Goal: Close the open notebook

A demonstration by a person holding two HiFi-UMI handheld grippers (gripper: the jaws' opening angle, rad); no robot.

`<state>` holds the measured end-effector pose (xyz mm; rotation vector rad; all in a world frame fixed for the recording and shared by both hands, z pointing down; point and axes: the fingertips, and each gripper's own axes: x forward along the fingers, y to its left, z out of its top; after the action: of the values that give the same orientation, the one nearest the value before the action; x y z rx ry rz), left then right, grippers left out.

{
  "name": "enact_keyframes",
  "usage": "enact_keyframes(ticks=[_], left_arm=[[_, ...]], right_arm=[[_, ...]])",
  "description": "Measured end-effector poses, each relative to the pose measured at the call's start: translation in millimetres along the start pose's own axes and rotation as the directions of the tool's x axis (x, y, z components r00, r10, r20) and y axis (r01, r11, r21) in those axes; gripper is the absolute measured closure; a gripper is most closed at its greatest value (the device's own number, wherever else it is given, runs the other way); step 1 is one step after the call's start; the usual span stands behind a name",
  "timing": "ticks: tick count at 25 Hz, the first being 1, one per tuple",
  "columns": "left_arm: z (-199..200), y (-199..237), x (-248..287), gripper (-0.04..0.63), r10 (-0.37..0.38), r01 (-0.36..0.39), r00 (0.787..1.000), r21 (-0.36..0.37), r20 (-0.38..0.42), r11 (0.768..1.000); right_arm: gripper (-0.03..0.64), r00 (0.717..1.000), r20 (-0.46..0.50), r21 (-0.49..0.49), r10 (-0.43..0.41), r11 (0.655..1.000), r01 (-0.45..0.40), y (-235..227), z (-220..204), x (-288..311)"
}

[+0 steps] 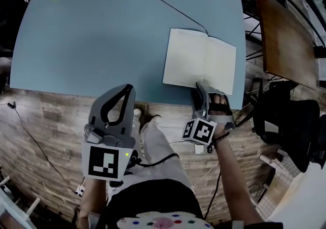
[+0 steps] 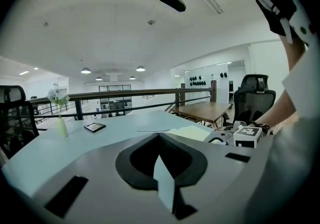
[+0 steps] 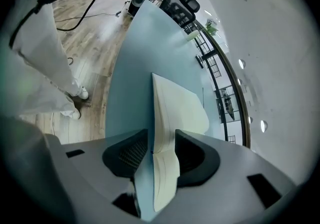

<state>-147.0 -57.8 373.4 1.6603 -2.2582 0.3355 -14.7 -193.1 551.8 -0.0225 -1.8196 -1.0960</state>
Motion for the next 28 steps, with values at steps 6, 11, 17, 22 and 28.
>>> enact_keyframes(ticks=[6, 11, 17, 22, 28], left_arm=[[-1.8, -2.0, 1.4, 0.578, 0.003, -0.003, 1.000, -0.007, -0.002, 1.000], [0.6, -4.9, 2.5, 0.578, -0.001, 0.001, 1.000, 0.000, 0.002, 1.000], [1.7, -8.4, 3.9, 0.578, -0.008, 0.008, 1.000, 0.002, 0.003, 1.000], [-1.6, -12.8, 4.8, 0.578, -0.021, 0.021, 1.000, 0.006, -0.009, 1.000], [1.2, -21.4, 7.5, 0.578, -0.042, 0.042, 0.999, 0.017, -0.005, 0.999]], right_arm=[[0.453, 1.000, 0.002, -0.023, -0.021, 1.000, 0.021, -4.9, 1.0, 6.5], [0.462, 0.999, 0.002, -0.029, -0.042, 0.999, 0.042, -5.5, 1.5, 8.2], [0.542, 0.996, 0.035, 0.012, -0.086, 0.996, 0.086, 2.6, 1.2, 7.3], [0.558, 0.992, 0.074, 0.119, -0.103, 0.989, 0.094, 2.2, 2.4, 5.6], [0.560, 0.986, 0.133, 0.350, -0.098, 0.936, 0.046, -3.8, 0.9, 0.2]])
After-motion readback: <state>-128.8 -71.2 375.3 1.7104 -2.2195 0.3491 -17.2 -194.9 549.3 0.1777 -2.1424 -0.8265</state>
